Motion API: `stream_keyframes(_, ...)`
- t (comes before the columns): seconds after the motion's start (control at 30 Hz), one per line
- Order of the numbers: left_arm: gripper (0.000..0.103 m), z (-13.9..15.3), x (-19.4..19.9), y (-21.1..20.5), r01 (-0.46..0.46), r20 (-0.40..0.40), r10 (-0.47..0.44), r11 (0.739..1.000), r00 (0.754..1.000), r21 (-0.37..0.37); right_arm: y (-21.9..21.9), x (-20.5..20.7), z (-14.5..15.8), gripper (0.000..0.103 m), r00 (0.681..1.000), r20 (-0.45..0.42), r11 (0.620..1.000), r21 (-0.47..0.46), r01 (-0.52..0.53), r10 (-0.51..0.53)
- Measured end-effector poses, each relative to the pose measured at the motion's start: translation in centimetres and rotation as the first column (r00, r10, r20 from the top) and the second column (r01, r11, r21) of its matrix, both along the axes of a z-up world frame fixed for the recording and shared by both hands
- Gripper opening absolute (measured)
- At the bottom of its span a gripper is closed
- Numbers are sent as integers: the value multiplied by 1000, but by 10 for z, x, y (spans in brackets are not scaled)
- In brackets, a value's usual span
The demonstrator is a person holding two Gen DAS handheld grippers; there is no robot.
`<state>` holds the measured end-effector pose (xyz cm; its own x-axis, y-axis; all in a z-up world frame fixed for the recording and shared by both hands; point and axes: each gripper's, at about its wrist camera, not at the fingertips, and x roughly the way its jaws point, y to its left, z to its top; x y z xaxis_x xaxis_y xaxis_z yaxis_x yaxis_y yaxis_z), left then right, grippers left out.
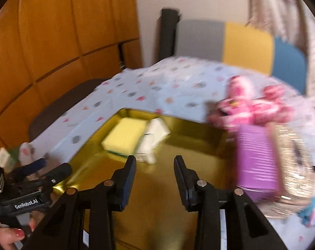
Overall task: Organize soft objects
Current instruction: 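Move the right tool to the blue plush with pink cloth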
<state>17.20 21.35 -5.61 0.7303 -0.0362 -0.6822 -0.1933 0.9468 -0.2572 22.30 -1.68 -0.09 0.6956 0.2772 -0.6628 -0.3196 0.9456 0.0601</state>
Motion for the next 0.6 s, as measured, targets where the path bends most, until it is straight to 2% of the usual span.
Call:
stream_keyframes(0.07, 103, 2, -4, -12, 33, 10, -33, 999, 999, 5, -22, -10, 4, 37, 1000, -15, 999, 28, 24, -24)
stream_keyframes(0.13, 103, 2, -5, -25, 74, 12, -74, 997, 997, -6, -44, -17, -2, 37, 996, -85, 998, 55, 22, -17)
stream_keyframes(0.2, 103, 0, -7, -39, 123, 4, -123, 992, 992, -24, -60, -27, -8, 37, 994, -106, 998, 49, 30, -25)
stream_keyframes(0.27, 103, -1, -10, -57, 176, -6, -176, 984, 984, -31, -82, -43, -16, 37, 993, -94, 997, 10, 77, -76)
stream_keyframes(0.37, 103, -2, -18, -94, 272, -17, -272, 962, 962, -26, -122, -64, -27, 37, 982, -92, 986, 21, 167, -164)
stream_keyframes(0.47, 103, -2, -27, -124, 351, -18, -351, 936, 936, -12, -168, -83, -36, 37, 958, -87, 959, 52, 279, -274)
stream_keyframes(0.6, 103, -2, -39, -169, 462, -29, -462, 887, 886, -2, -229, -99, -56, 37, 899, -140, 904, 43, 425, -415)
